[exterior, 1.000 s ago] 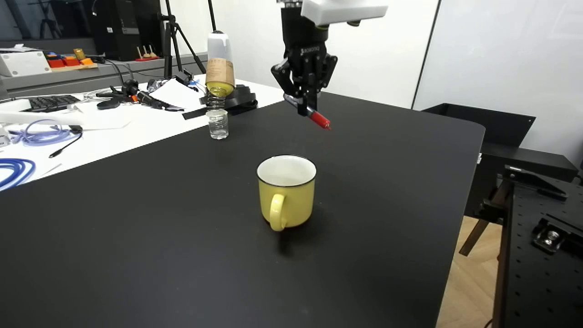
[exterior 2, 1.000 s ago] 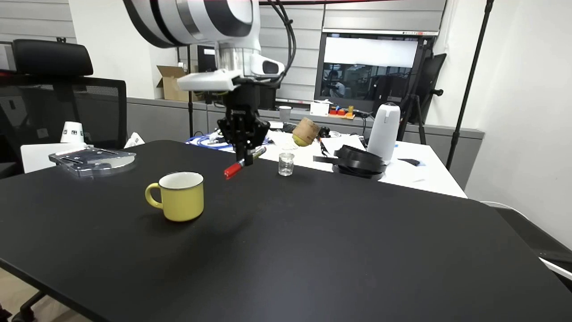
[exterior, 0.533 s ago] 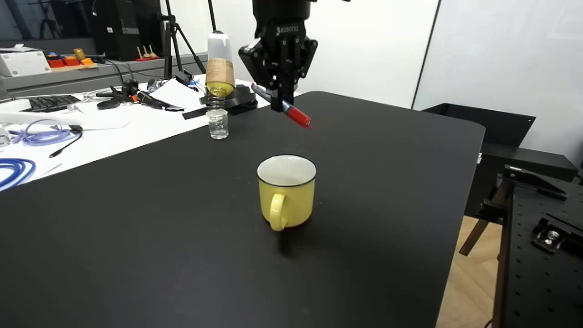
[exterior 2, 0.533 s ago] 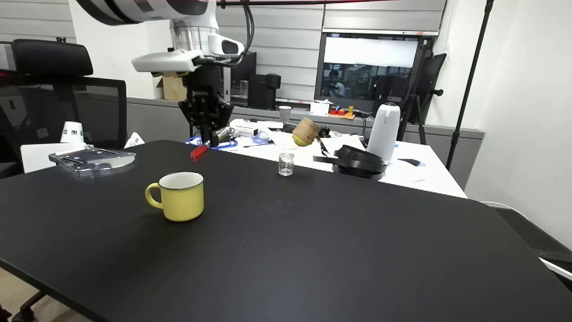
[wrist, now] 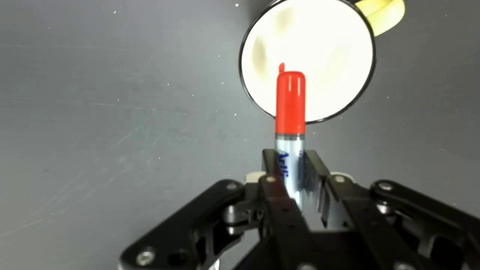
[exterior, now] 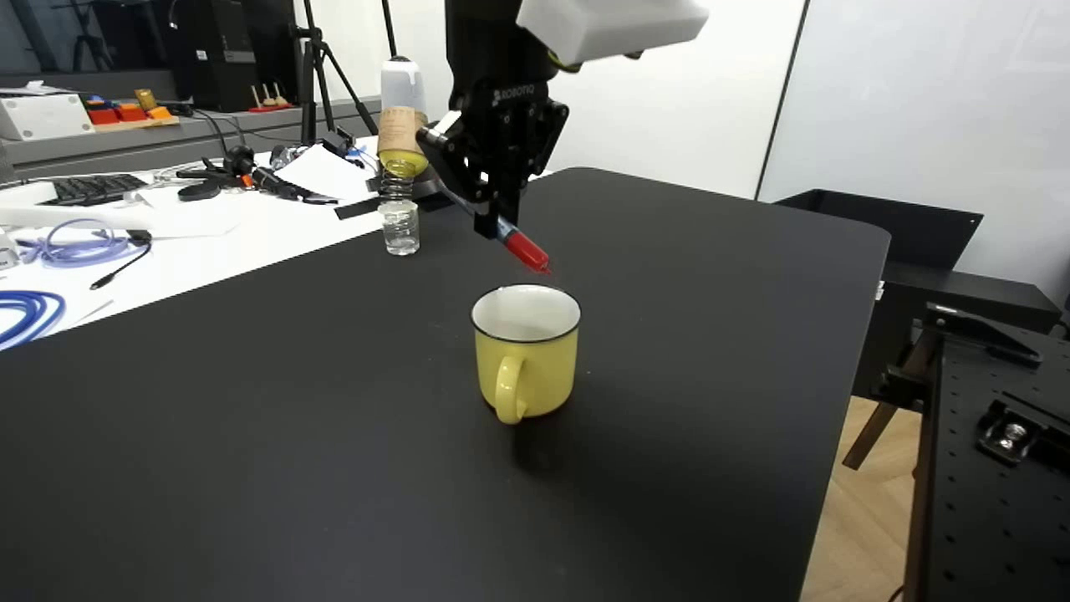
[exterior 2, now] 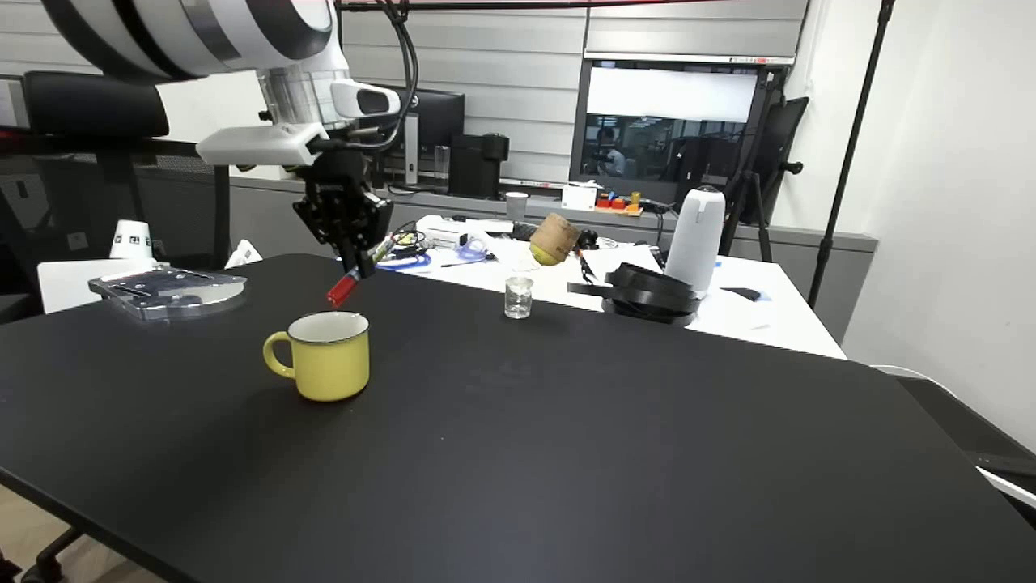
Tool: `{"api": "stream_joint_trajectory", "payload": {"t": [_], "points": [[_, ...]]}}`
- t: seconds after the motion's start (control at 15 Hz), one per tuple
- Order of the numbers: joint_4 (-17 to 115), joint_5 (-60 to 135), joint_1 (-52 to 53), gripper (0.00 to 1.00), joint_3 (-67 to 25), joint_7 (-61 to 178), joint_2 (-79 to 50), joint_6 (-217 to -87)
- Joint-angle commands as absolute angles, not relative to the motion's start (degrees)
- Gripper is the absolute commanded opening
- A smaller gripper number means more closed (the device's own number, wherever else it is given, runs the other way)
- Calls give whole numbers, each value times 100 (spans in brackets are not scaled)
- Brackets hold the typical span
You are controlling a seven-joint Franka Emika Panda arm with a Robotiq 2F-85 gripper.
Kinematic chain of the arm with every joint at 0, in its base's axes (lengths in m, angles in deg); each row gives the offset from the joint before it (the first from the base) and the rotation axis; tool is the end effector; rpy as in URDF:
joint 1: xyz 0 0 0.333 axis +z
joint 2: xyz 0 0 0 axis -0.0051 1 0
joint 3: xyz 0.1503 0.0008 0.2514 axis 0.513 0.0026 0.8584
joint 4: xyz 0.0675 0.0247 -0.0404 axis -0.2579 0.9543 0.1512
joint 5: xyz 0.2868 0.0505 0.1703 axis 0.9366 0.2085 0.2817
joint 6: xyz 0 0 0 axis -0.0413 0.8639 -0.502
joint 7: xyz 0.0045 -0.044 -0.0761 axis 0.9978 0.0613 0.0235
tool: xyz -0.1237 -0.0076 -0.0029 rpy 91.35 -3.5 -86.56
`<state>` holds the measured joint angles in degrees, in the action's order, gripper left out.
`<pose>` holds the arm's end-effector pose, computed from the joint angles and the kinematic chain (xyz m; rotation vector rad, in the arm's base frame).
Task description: Put the pen in the cup
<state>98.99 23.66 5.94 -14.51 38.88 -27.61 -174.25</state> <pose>0.4521 0.0801 0.2900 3.0440 -0.0176 0.3360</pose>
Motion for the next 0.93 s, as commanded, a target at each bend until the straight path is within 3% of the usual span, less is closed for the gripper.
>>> {"api": "stream_joint_trajectory", "payload": {"t": [0.0, 0.4, 0.87], "points": [[10192, 955, 652, 5, -1643, 2520, -2883, -17908], [10196, -897, 671, 5, -1689, 725, -2769, -17871], [10268, -1157, 725, 5, -1606, 182, -2566, -17895]]}}
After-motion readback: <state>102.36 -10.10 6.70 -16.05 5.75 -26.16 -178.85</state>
